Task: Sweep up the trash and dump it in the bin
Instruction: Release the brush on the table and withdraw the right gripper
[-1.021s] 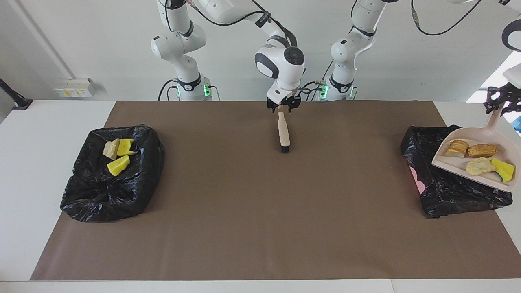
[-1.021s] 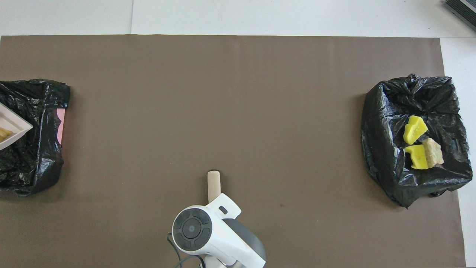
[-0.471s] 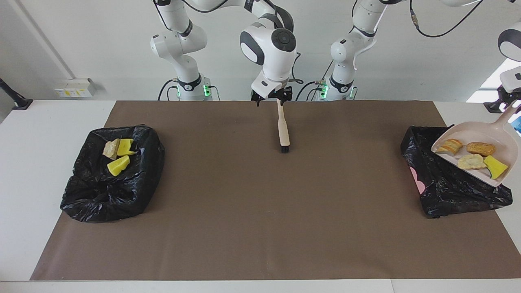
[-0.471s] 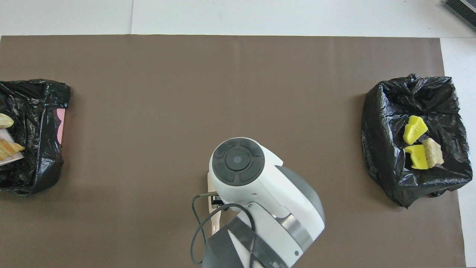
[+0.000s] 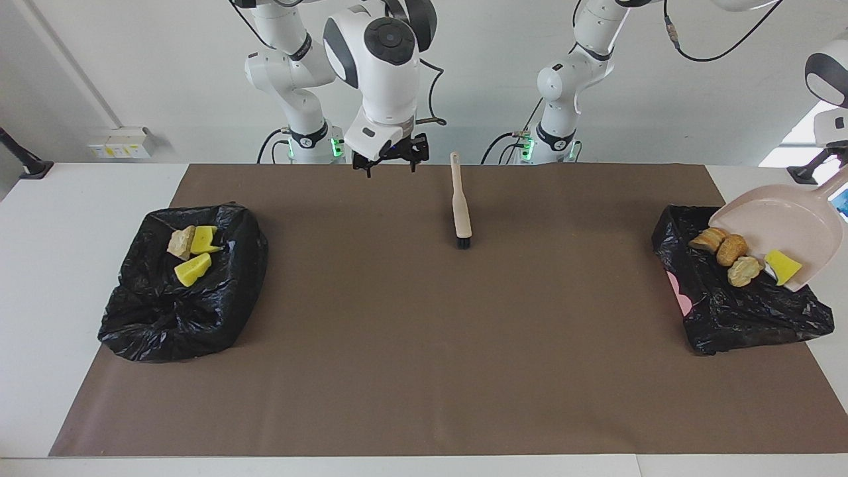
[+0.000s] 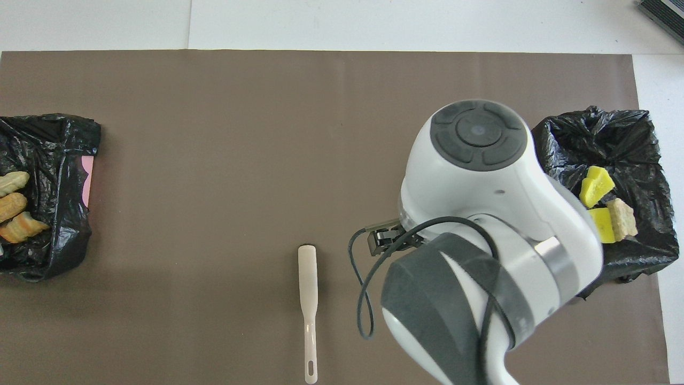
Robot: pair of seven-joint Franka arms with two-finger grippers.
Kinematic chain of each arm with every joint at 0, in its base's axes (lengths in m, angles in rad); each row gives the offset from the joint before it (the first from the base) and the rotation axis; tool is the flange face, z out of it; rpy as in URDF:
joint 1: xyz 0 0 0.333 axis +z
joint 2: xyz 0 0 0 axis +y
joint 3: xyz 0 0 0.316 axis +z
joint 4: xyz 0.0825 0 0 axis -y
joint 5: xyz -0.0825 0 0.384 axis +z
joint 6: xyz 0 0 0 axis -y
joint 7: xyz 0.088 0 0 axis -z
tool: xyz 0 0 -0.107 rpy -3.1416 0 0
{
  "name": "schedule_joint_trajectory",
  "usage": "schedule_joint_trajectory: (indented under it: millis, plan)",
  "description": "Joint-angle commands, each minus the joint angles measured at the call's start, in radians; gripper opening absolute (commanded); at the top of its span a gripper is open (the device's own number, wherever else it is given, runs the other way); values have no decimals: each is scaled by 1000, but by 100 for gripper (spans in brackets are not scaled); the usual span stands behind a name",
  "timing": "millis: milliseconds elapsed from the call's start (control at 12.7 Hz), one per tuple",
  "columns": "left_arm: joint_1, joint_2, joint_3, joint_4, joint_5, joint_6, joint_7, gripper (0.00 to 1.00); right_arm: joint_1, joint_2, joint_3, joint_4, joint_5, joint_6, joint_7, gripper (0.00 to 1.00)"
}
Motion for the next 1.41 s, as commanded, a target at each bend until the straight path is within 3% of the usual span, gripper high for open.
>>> schedule_joint_trajectory:
  millis: [0, 471, 707, 864, 942, 1099, 1335]
  plan:
    - [-65, -35, 6, 19, 83, -69, 30, 0, -62, 6, 10, 45, -13, -39, -85, 100]
    - [-162, -26, 4, 31, 222, -142, 68, 0, -96, -16, 8, 45, -25, -56, -90, 100]
    - [-170, -21, 4, 134, 167, -191, 90, 0, -114, -16, -15, 92, -25, -47, -89, 100]
    - [-208, -32, 3, 137, 159, -195, 104, 0, -117, -17, -80, 100, -30, -14, -92, 100]
    - [-216, -33, 1, 139, 129, -210, 96, 0, -114, -23, -126, 111, -30, -10, -89, 100]
    - [-216, -42, -7, 168, -59, -228, 73, 0, -113, -23, -215, 129, -28, -4, -90, 100]
    - [-228, -76, -33, 149, -209, -239, -118, 0, -113, -23, -340, 129, -24, -4, -93, 100]
